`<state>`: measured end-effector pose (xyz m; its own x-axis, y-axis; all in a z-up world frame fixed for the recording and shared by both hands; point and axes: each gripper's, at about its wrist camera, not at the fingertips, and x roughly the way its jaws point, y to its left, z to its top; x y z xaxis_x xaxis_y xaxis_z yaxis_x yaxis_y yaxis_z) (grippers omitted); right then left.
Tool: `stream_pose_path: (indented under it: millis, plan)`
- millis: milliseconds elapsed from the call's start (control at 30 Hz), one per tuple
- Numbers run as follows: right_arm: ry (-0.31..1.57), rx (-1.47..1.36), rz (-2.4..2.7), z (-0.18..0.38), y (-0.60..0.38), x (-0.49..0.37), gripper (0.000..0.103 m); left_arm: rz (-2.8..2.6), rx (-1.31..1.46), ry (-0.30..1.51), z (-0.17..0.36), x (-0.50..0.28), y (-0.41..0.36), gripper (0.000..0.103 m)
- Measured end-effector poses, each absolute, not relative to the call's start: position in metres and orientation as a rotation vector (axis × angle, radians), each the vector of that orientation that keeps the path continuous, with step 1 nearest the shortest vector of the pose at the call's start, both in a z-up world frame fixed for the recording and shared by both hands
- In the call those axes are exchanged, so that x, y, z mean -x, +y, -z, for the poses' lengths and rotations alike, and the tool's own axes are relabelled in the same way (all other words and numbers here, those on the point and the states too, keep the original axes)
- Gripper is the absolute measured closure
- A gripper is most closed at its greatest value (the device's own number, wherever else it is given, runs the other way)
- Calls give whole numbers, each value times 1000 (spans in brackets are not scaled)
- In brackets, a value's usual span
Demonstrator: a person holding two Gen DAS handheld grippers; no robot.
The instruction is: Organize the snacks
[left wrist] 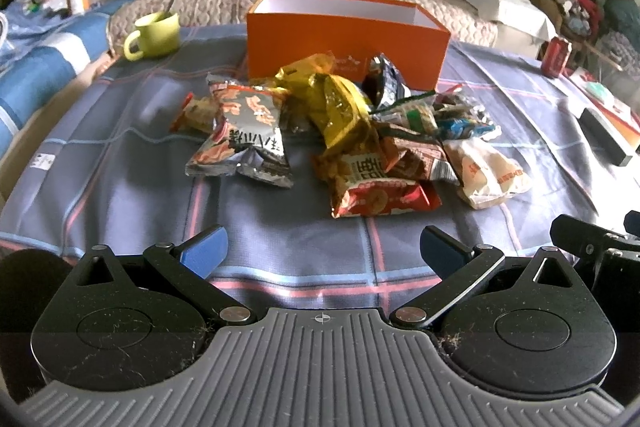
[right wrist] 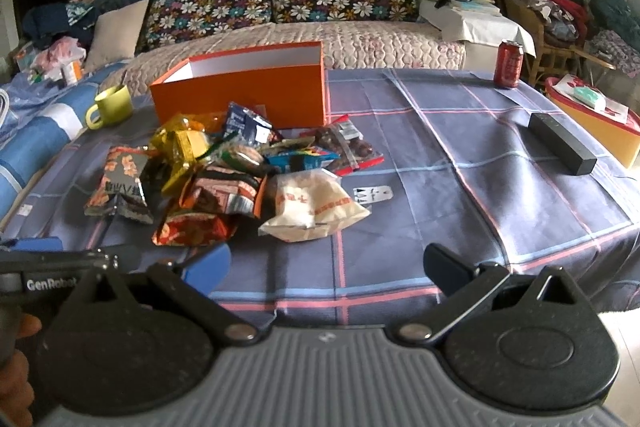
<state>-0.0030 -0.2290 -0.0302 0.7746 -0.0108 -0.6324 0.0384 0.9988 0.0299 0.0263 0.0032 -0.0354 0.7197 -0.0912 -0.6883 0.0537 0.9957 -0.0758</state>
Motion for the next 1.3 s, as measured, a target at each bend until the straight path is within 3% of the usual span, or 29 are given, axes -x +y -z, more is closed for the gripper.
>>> stream_pose_path:
  millis: [533,1000,1300]
  plan:
    - [713,-92,23,40,-232,-6,0,63,47,809,44,-31,8,18]
    - [706,-65,13,40,-243,-82,0,60,62,847,38,-88,12,18]
    - [812,-120,-56,94,-250,-130,1,134,58,856,54,-120,11,18]
